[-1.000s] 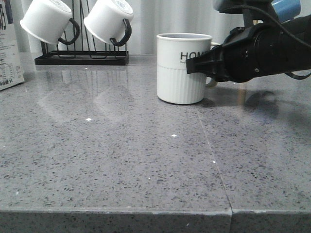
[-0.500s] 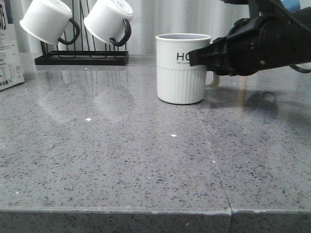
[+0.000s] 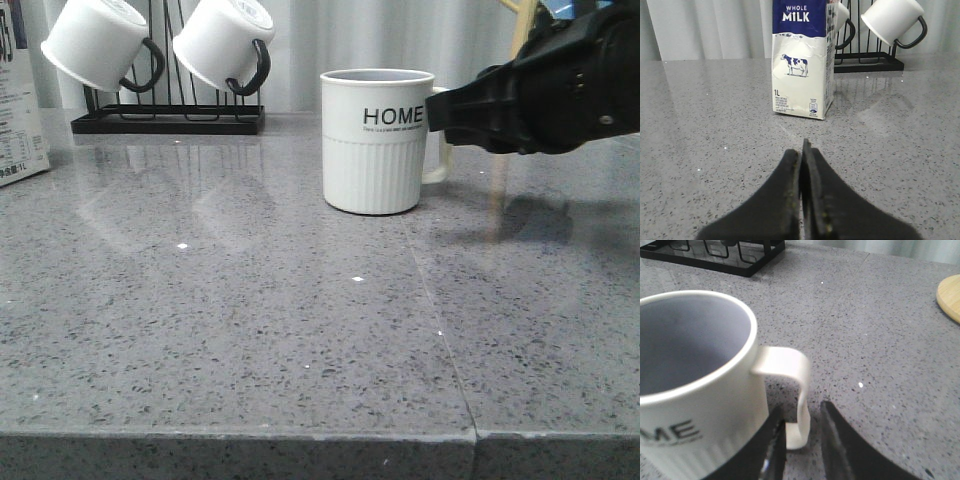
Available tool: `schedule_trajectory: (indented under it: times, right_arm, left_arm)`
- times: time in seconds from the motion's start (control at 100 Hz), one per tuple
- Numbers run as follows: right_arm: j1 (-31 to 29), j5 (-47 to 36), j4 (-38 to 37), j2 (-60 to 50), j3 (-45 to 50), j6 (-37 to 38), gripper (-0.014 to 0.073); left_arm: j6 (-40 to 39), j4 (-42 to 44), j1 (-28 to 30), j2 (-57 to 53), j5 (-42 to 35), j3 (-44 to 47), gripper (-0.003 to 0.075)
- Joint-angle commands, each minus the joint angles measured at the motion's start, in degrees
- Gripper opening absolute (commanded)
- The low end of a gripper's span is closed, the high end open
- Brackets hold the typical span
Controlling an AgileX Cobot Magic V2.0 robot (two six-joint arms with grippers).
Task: Place milk next to cup
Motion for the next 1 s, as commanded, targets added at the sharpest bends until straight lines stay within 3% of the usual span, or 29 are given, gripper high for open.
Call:
schedule_trajectory:
  times: [0.0, 0.39, 0.99]
  right_arm:
    - [0.15, -3.71, -0.26, -5.48, 0.92, -0.26, 0.0194]
    - [0.15, 14.93, -0.26, -27.99, 9.66, -0.26, -0.0055]
    - [0.15, 51.39, -0.26, -68.54, 11.67, -0.26, -0.0058]
  left_arm:
    - [-0.53, 0.00, -0.40, -1.75, -4.49, 3.52, -0.0020]
    - [-0.53, 0.00, -0.40, -1.75, -4.49, 3.52, -0.0020]
    - [-0.53, 2.82, -0.40, -1.75, -4.49, 3.52, -0.0020]
